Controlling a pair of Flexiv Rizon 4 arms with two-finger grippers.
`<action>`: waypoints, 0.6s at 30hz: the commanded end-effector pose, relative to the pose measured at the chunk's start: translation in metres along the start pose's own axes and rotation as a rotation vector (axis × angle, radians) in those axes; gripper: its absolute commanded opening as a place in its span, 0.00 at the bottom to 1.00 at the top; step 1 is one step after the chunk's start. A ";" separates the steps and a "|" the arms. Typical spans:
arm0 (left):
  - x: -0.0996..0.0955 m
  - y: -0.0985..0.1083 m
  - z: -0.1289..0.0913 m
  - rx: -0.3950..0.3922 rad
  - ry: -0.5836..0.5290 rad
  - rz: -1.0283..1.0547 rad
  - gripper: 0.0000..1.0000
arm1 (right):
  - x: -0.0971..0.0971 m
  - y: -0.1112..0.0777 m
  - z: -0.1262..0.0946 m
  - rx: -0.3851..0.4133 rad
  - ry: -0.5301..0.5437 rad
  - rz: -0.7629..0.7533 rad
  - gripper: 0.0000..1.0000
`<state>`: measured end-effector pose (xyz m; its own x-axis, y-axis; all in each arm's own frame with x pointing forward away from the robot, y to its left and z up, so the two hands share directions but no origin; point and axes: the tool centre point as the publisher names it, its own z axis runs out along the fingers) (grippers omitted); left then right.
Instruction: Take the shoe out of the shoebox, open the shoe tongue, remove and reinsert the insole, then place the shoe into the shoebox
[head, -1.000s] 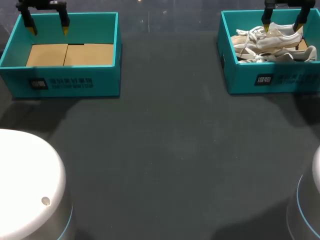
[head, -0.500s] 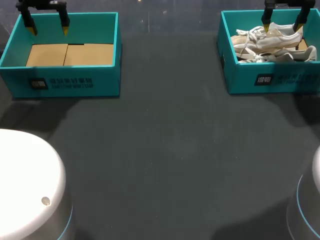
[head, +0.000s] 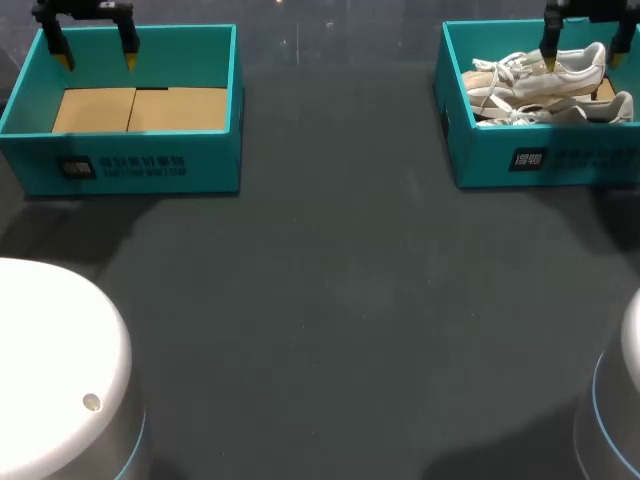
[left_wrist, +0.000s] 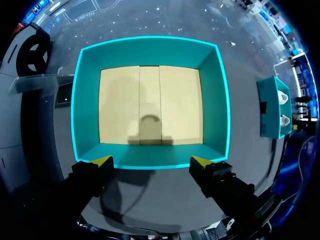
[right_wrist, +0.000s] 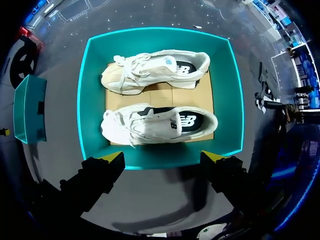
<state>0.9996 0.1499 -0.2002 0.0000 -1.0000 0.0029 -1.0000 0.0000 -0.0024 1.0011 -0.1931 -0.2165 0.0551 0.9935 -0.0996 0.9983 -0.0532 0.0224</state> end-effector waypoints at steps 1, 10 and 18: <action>0.000 0.000 0.000 -0.001 -0.001 0.000 1.00 | -0.018 -0.005 0.008 -0.013 -0.006 0.019 1.00; 0.000 0.000 0.000 -0.001 -0.001 0.000 1.00 | -0.050 0.002 0.036 0.021 -0.065 0.054 1.00; 0.000 0.000 0.000 -0.001 -0.001 0.000 1.00 | -0.072 0.016 0.059 0.029 -0.099 0.052 1.00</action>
<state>0.9996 0.1499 -0.2002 0.0000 -1.0000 0.0029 -1.0000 0.0000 -0.0024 1.0045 -0.2660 -0.2606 0.1072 0.9731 -0.2039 0.9942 -0.1060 0.0171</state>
